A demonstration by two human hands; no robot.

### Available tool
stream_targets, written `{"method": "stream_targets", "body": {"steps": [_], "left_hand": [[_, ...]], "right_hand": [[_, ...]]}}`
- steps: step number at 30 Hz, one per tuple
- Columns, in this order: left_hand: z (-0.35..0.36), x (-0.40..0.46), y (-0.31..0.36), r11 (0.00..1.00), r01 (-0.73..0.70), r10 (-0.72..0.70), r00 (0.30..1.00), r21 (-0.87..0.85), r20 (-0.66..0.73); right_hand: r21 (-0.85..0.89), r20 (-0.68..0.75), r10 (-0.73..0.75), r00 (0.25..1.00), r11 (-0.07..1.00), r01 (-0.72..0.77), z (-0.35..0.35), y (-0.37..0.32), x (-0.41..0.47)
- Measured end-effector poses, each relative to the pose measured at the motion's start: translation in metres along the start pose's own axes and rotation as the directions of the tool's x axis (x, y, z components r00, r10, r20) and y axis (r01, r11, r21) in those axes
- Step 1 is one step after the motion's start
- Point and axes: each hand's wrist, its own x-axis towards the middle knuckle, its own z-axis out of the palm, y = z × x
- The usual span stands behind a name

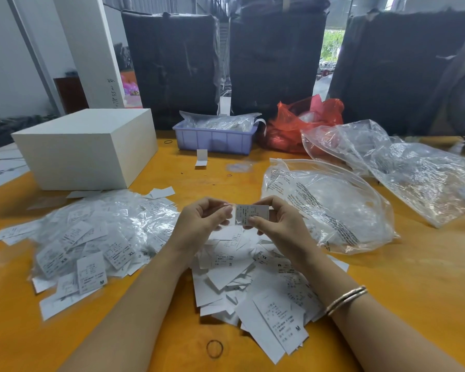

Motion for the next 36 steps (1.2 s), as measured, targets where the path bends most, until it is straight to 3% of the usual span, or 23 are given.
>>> {"method": "stream_targets", "body": {"steps": [6, 12, 20, 28, 36], "left_hand": [[0.0010, 0.0011, -0.0019, 0.996, 0.042, -0.045, 0.998, -0.080, -0.032], [0.0026, -0.0021, -0.0004, 0.997, 0.073, -0.072, 0.997, -0.026, 0.033], [0.0007, -0.0026, 0.0029, 0.997, 0.079, -0.078, 0.995, -0.009, 0.055], [0.0009, -0.0027, 0.0022, 0.999, 0.048, -0.048, 0.999, -0.002, 0.012], [0.0028, -0.0049, 0.0026, 0.998, 0.055, -0.056, 0.996, 0.011, 0.067]], "right_hand": [[-0.024, 0.044, -0.012, 0.999, 1.000, 0.013, -0.0034, -0.0014, -0.0013], [-0.051, 0.105, 0.023, 0.994, 0.999, -0.018, -0.0015, -0.0002, -0.0010], [0.000, -0.002, 0.035, 0.999, 0.999, -0.035, -0.0033, 0.0038, 0.0008], [-0.038, 0.112, 0.033, 0.993, 0.999, -0.029, 0.0029, -0.0010, -0.0021], [-0.042, 0.010, 0.090, 0.996, 0.995, -0.089, 0.0049, 0.0018, 0.0002]]}}
